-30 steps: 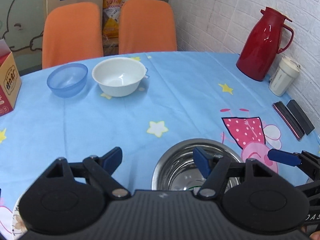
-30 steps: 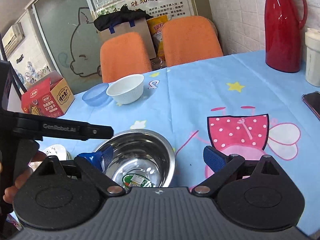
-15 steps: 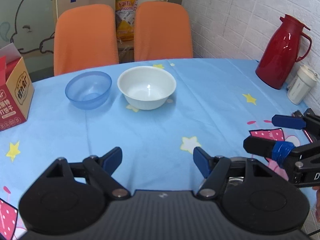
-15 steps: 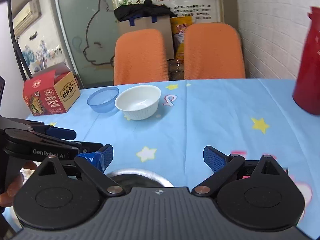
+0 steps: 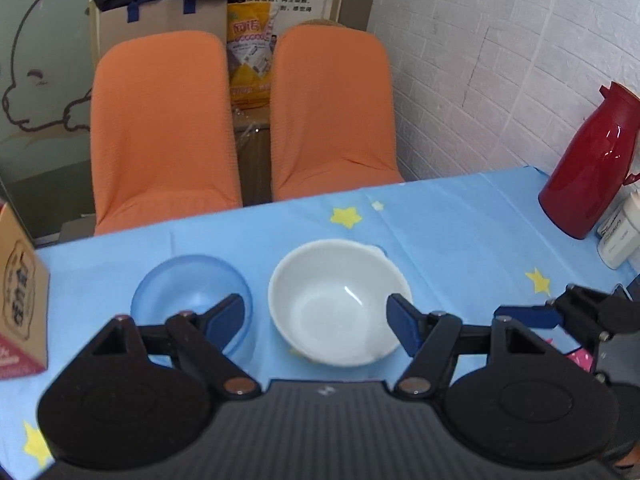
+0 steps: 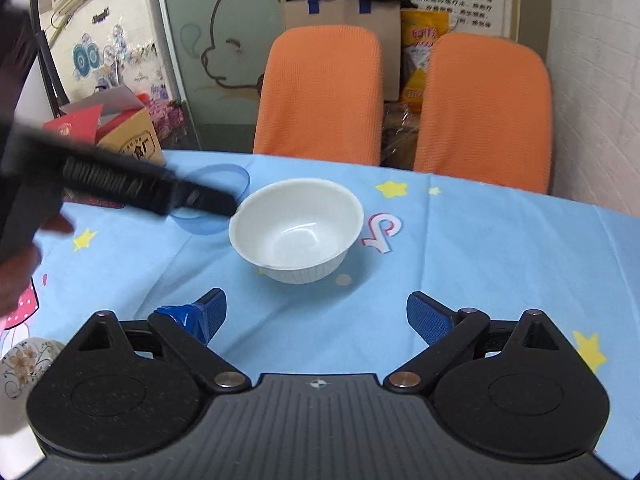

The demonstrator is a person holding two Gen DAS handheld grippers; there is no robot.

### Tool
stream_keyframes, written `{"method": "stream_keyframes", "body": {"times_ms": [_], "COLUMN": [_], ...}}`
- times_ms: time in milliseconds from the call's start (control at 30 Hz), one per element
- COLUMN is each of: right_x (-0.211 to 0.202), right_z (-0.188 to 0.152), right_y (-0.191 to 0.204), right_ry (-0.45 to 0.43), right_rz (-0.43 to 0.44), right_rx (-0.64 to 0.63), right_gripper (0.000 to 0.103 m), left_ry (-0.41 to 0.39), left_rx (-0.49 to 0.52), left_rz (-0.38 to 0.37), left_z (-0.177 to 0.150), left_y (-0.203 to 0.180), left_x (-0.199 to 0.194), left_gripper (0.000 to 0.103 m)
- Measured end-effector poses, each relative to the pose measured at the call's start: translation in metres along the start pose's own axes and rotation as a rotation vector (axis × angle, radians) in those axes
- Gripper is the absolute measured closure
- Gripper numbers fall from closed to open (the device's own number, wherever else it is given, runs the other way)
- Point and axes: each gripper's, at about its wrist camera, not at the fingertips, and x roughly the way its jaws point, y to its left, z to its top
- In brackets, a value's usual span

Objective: Organize plates and bowls
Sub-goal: 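Open the left tool and move it to the white bowl rim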

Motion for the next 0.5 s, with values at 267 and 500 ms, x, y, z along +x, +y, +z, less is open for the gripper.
{"method": "stream_keyframes", "body": {"times_ms": [267, 500], "right_x": [0.036, 0.069], "right_z": [0.003, 0.016], "right_y": [-0.008, -0.006], "right_ry": [0.080, 0.127], "right_rz": [0.021, 0.040], "right_rx": [-0.017, -0.058], "right_gripper": [0.019, 0.019], "left_ry": [0.158, 0.193], "left_rx": [0.127, 0.175], "left_rz": [-0.063, -0.056], "left_z": [0.037, 0.034], "left_y": [0.003, 0.008], "left_x": [0.084, 0.112], "left_gripper": [0.033, 0.033]}}
